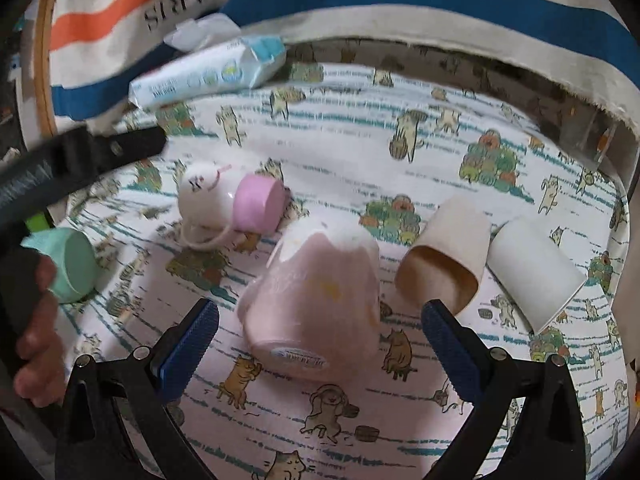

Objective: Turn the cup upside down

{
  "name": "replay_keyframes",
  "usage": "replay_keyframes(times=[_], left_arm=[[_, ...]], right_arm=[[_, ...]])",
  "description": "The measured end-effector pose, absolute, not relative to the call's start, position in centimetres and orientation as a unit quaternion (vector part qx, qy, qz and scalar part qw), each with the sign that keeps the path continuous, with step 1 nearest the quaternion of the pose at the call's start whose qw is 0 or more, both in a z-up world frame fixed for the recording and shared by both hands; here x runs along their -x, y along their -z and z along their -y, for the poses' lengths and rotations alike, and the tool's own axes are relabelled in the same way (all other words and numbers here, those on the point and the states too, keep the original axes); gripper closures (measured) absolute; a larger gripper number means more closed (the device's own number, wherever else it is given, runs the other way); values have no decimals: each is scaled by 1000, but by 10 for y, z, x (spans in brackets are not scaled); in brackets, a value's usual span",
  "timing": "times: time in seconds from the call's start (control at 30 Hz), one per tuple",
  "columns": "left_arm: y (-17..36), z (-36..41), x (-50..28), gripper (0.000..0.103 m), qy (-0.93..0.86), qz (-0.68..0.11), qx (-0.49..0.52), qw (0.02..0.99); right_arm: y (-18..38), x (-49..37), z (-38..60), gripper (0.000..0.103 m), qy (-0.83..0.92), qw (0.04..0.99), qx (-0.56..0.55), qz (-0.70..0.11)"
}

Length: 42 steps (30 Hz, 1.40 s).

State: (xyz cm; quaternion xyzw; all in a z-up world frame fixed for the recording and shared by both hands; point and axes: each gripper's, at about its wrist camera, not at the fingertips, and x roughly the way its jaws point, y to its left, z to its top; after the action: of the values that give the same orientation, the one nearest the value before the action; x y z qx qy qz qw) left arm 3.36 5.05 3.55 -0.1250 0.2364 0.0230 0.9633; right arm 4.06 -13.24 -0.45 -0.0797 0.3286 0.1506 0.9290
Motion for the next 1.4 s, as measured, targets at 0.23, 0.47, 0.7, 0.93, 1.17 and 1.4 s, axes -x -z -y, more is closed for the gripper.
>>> replay_keyframes(times=[0.23, 0.47, 0.7, 0.93, 1.17, 1.4], left_arm=[[-38, -49, -31, 1, -13, -233, 130, 964], [-36, -45, -30, 1, -5, -237, 129, 963], [-36, -44, -30, 1, -2, -237, 130, 963], [-37, -48, -30, 1, -7, -239, 141, 961], [-38, -46, -29, 1, -5, -234, 134, 963], [-37, -44, -30, 1, -3, -238, 131, 963]], right_arm=[[24, -53, 123, 1, -142, 917, 85, -362], [45, -58, 112, 1, -129, 905, 127, -384], [46, -56, 105, 14, -122, 906, 164, -371], [44, -53, 109, 17, -127, 905, 157, -374], [24, -38, 117, 17, -136, 912, 150, -356], [10, -38, 135, 17, -136, 914, 123, -361]])
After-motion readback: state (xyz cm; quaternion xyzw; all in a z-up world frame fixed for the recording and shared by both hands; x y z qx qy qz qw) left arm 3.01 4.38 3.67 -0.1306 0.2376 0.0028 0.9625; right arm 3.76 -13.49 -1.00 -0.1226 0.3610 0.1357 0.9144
